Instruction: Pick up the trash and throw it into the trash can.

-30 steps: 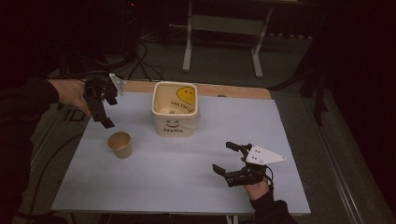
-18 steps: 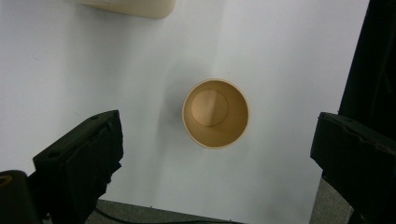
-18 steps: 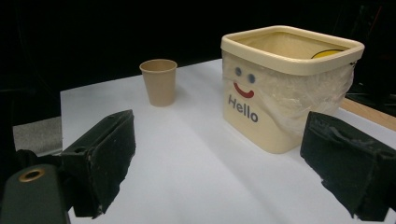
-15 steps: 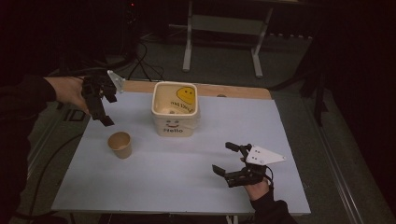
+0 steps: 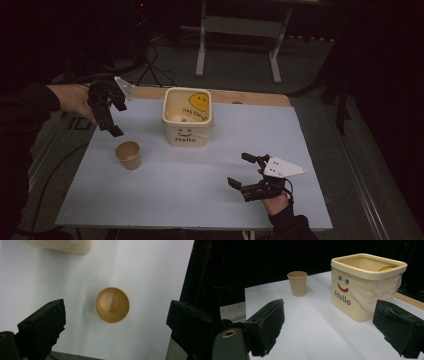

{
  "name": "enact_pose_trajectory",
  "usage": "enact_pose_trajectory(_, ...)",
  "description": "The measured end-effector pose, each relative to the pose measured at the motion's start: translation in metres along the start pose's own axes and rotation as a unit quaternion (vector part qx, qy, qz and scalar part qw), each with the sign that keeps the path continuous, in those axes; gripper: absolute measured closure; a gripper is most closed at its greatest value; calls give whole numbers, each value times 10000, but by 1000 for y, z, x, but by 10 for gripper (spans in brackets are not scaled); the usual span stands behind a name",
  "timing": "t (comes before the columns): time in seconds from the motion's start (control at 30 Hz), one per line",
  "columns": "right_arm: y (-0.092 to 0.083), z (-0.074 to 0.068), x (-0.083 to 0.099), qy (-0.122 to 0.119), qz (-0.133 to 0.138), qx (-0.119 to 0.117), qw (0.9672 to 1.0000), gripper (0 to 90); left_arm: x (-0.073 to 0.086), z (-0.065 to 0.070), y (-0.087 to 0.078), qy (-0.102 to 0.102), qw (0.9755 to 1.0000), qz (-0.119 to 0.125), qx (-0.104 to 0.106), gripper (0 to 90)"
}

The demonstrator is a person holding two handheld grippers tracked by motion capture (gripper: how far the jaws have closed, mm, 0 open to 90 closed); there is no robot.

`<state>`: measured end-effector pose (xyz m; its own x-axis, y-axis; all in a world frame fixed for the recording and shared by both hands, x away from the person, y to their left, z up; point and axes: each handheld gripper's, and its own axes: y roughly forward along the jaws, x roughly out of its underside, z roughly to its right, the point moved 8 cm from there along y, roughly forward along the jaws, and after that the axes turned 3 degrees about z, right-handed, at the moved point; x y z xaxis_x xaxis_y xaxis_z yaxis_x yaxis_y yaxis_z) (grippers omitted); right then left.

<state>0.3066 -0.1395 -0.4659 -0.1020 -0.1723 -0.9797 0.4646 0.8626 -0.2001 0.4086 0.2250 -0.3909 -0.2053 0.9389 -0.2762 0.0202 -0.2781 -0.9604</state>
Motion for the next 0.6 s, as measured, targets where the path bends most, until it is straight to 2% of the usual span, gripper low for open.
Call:
enact_pose_trajectory(0.2,-1,0,0,5,0,-9,10000,102,1,4,5,-9,9999,104,50,32)
enact_pose_trajectory(0.4,0,-1,0,-5,-7,-41,10000,102,7,10,21,85,9999,51,126,32)
enact_pose_trajectory(0.6,0,-1,-1,4,-4,-47,10000,102,10,13,34,80,9996,180,177,32)
